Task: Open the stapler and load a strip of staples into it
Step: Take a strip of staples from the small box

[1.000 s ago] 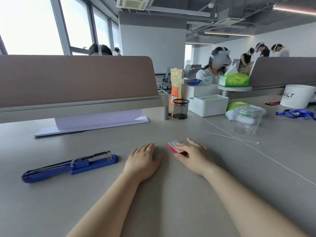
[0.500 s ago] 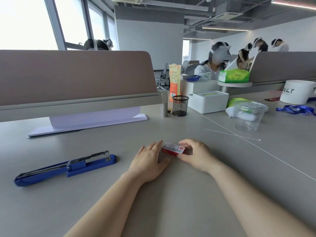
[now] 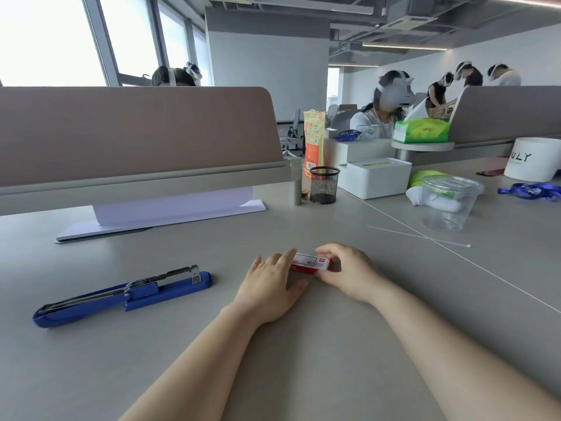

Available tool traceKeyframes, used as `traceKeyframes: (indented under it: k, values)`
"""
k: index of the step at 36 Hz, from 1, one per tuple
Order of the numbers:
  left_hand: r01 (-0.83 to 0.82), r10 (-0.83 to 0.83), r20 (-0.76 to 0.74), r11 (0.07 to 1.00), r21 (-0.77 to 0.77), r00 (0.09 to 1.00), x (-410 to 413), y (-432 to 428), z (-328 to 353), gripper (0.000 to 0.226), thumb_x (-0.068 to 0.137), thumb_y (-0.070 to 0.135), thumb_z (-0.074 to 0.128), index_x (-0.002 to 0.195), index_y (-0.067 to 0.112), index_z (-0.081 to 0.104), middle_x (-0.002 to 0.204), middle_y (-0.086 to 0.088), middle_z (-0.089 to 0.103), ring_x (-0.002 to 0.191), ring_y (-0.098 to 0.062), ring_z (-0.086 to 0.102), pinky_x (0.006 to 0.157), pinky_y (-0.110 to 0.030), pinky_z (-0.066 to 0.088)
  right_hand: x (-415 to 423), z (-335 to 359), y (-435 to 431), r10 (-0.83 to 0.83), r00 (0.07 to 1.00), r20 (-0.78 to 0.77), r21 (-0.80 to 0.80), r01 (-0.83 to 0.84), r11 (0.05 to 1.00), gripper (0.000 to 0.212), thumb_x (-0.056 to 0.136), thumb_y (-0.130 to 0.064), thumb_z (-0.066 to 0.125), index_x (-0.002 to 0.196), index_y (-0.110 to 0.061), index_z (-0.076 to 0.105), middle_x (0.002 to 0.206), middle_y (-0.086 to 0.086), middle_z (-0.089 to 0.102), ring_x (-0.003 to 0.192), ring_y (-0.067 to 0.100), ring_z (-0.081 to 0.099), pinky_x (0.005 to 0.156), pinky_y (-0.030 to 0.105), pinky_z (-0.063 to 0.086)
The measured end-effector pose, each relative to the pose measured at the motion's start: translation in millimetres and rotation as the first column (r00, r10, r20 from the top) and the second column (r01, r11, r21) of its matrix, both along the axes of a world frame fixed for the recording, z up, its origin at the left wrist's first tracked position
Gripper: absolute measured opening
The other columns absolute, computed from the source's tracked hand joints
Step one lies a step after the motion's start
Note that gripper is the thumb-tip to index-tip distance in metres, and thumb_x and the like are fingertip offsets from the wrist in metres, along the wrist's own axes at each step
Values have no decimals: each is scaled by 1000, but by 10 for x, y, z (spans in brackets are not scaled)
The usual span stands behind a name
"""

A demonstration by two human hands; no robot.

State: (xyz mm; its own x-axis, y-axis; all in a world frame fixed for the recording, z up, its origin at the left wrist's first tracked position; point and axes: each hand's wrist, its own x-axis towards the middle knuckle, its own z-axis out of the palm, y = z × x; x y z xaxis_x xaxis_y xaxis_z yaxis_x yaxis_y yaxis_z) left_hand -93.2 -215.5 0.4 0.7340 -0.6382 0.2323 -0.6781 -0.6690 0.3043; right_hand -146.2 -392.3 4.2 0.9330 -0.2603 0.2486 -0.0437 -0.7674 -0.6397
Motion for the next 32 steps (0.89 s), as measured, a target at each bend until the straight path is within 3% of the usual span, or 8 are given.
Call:
traceKeyframes:
  k: [3, 7, 11, 17, 23, 29, 32]
  values:
    - [-16, 16, -10, 1000, -19, 1000, 14, 8, 9, 66, 88, 51, 45, 143, 26, 20, 145, -3, 41, 136, -20, 34, 118, -39, 9, -5, 8, -10, 41, 999, -11, 69, -40, 997, 52, 72, -21, 75, 120, -19, 56, 123, 1, 65, 110, 12, 59, 96, 25, 43]
    - [-32, 32, 9, 999, -28, 999, 6, 12, 30, 64, 87, 51, 48, 142, 28, 24, 143, -3, 39, 133, -23, 35, 118, -39, 12, -30, 10, -85, 29, 999, -27, 55, -27, 998, 64, 63, -31, 81, 121, -24, 54, 124, -4, 63, 112, 12, 58, 101, 36, 44]
    - [-29, 29, 9, 999, -46, 1000, 14, 14, 29, 65, 87, 51, 48, 142, 27, 25, 148, 0, 34, 135, -22, 33, 118, -39, 13, -75, 43, -149, 5, 999, -40, 33, -4, 999, 52, 65, -33, 79, 112, -29, 59, 103, -11, 66, 100, 13, 61, 96, 38, 47]
    - [2, -2, -7, 997, -78, 1000, 59, 21, 9, 71, 83, 55, 54, 142, 28, 26, 149, 2, 35, 134, -20, 35, 116, -41, 20, -124, 94, -83, 88, 995, -41, 56, -86, 995, 45, 69, -23, 78, 110, -27, 61, 96, -16, 63, 103, 9, 60, 93, 29, 44]
    - [30, -31, -11, 997, -75, 999, 93, 34, -13, 52, 84, 53, 53, 129, 30, 45, 131, 2, 52, 115, -20, 50, 103, -34, 33, -144, 104, -81, 127, 991, -32, 38, -125, 991, 42, 69, -24, 78, 108, -28, 63, 102, -12, 67, 104, 8, 59, 95, 28, 43]
    - [41, -44, -23, 993, -112, 999, 90, 45, 17, 39, 85, 46, 57, 119, 29, 53, 118, 1, 56, 107, -20, 53, 88, -26, 35, -121, 78, -152, 148, 988, -47, 24, -147, 989, 40, 66, -28, 78, 103, -35, 63, 106, -10, 68, 105, 8, 59, 99, 37, 45]
    - [26, -36, -72, 989, -144, 997, 128, 63, 15, 37, 82, 47, 60, 115, 29, 55, 113, 3, 56, 103, -19, 54, 85, -28, 40, -143, 93, -225, 136, 989, -56, 10, -136, 991, 41, 67, -26, 77, 105, -34, 62, 105, -10, 67, 105, 8, 57, 97, 33, 44]
